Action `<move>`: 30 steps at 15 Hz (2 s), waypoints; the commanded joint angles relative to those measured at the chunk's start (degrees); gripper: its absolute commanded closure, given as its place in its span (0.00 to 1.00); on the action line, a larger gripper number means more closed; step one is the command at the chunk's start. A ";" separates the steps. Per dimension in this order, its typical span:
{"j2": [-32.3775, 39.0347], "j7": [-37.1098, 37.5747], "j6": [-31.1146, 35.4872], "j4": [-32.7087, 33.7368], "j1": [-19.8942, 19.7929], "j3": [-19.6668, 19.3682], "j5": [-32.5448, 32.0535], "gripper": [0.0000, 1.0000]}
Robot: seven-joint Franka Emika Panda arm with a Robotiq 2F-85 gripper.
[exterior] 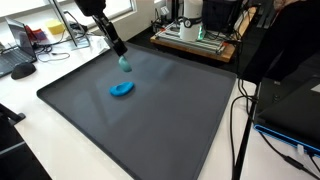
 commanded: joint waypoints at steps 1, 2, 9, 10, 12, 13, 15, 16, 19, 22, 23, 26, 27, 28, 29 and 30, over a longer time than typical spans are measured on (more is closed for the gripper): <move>1.25 -2.23 -0.25 -0.21 -2.83 -0.55 5.49 0.78; 1.73 -2.27 -0.19 -0.29 -3.48 -0.76 6.47 0.78; 4.79 -0.18 2.57 -0.28 -5.74 -2.02 11.16 0.78; 5.25 0.12 2.83 -0.13 -5.85 -2.12 11.65 0.78; 6.29 1.35 3.22 0.29 -5.93 -2.35 12.49 0.78; 6.59 0.65 2.61 0.70 -6.13 -2.08 13.07 0.78; 6.31 0.34 2.58 -0.12 -5.46 -2.53 11.25 0.53; 6.43 0.34 2.58 -0.08 -5.47 -2.52 11.39 0.53; 6.45 0.35 2.58 0.06 -5.48 -2.51 11.46 0.53; 7.25 -0.43 2.66 0.93 -5.80 -2.12 12.34 0.78; 7.98 -0.90 2.17 1.64 -6.13 -1.85 13.12 0.78; 9.27 -1.08 2.26 2.39 -6.49 -1.68 13.83 0.78; 9.77 -1.22 2.27 2.70 -6.68 -1.59 14.30 0.78; 10.28 -1.05 2.39 3.08 -6.75 -1.57 14.70 0.78; 10.78 -1.17 2.28 3.51 -6.90 -1.49 15.19 0.78; 11.30 -1.17 2.16 3.92 -6.98 -1.46 15.49 0.78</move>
